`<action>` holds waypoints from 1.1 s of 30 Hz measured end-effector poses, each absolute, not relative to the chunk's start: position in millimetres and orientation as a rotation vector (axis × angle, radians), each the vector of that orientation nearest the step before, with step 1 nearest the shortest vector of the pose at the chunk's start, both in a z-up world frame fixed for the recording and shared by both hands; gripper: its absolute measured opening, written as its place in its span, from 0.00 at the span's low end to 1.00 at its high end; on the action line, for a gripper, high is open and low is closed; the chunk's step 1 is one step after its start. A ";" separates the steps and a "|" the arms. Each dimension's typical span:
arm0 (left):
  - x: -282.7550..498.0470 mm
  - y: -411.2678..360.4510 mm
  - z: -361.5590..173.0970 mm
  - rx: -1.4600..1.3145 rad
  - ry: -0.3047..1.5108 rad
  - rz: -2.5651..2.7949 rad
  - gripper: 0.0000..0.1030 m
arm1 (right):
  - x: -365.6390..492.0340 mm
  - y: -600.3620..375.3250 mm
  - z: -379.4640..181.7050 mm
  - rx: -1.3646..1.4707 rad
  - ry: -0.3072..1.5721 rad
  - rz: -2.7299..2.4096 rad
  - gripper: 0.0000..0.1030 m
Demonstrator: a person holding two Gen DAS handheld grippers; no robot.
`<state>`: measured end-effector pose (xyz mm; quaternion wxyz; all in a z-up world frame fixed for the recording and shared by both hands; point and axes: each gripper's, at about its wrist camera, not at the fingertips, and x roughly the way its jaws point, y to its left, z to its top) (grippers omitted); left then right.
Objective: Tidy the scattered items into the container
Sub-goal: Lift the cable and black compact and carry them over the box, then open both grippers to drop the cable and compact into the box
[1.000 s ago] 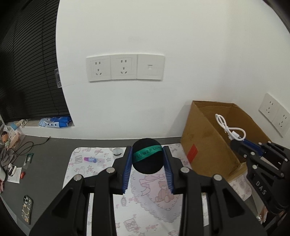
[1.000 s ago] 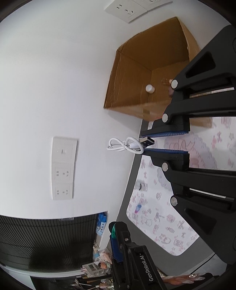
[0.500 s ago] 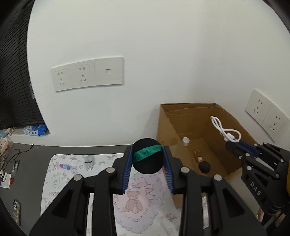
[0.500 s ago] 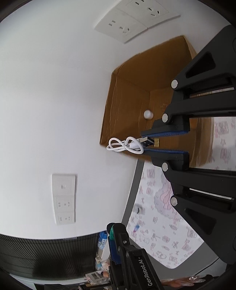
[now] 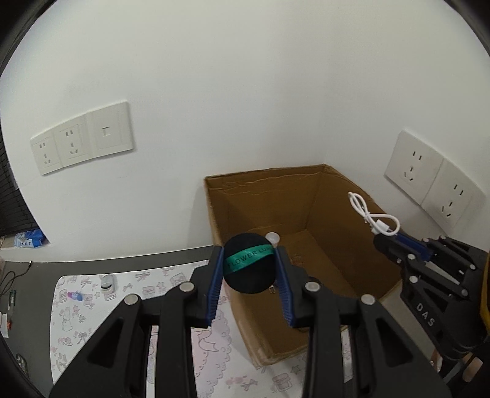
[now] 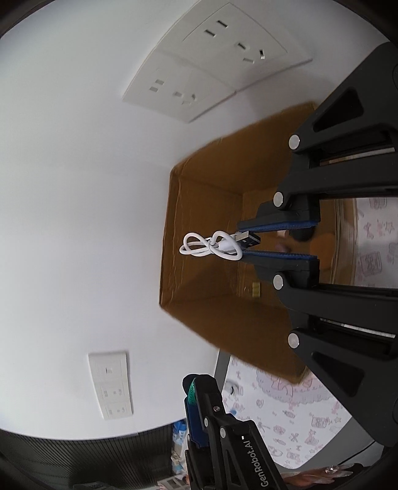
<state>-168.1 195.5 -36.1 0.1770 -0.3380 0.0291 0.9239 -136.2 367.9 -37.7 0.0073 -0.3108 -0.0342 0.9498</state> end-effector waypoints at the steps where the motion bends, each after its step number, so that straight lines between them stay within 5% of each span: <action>1: -169.4 199.2 -36.8 -0.958 0.084 2.611 0.32 | -137.0 371.9 -38.5 -0.974 -0.103 2.964 0.12; 13: -186.7 229.3 -46.1 -0.991 0.099 2.576 0.32 | -149.3 398.7 -49.7 -1.002 -0.079 2.934 0.12; 16: -190.0 231.4 -47.8 -0.997 0.085 2.577 0.38 | -154.8 402.4 -53.1 -1.015 -0.070 2.926 0.12; 18: -195.3 236.6 -52.2 -1.051 0.129 2.574 0.58 | -158.3 404.4 -56.1 -1.042 -0.063 2.911 0.13; 20: -199.7 243.4 -58.2 -1.114 0.208 2.599 0.81 | -166.1 402.3 -60.6 -1.078 -0.046 2.887 0.32; 21: -200.6 245.8 -60.9 -1.133 0.238 2.610 0.82 | -168.1 403.7 -62.6 -1.092 -0.028 2.871 0.72; 22: -200.9 247.0 -62.9 -1.142 0.253 2.614 0.82 | -168.7 404.6 -63.5 -1.097 -0.012 2.867 0.88; 33: -197.0 246.2 -60.4 -1.116 0.245 2.610 0.83 | -160.8 407.1 -60.0 -1.065 0.039 2.883 0.88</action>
